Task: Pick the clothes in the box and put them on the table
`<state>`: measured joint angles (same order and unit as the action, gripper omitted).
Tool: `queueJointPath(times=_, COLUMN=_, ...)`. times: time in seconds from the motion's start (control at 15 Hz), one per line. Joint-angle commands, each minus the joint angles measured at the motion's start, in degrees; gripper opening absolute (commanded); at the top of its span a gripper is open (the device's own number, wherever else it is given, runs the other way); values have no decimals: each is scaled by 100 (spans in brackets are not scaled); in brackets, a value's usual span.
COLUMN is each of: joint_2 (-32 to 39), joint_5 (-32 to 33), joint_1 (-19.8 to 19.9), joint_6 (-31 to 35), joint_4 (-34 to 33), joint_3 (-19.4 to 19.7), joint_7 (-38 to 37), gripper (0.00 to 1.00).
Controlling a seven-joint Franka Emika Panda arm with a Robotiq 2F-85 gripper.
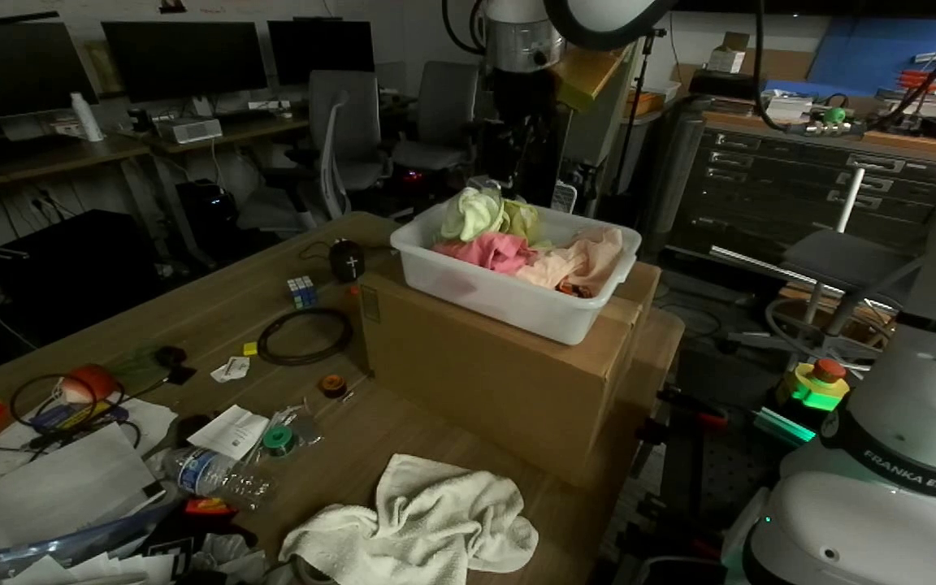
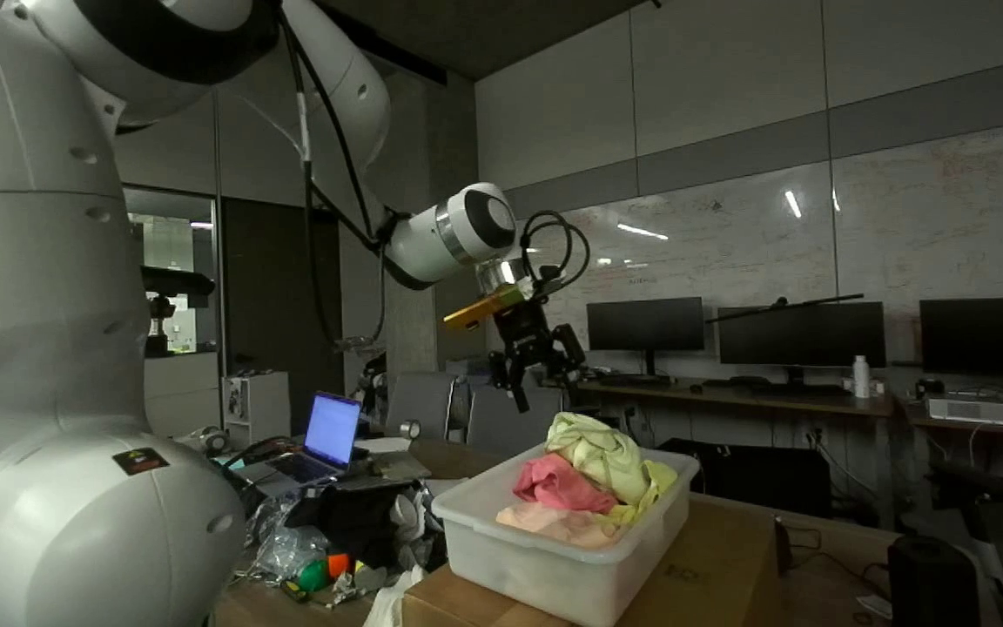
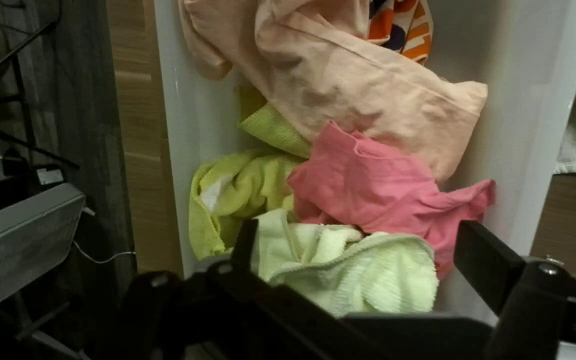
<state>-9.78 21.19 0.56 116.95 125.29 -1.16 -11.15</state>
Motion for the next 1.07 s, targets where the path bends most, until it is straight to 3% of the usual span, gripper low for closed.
queueJointPath(times=0.0, joint_2=47, joint_5=-353, joint_1=146, joint_6=617, joint_4=68, joint_3=241, joint_7=383, gripper=100)
queueJointPath(times=0.6, joint_2=593, joint_5=-995, joint_1=126, joint_6=1851, joint_4=147, joint_3=364, joint_7=1840, gripper=100)
queueJointPath(times=1.0, joint_2=1136, joint_5=-922, joint_1=157, joint_6=2027, joint_4=61, joint_3=338, joint_7=1874, gripper=100)
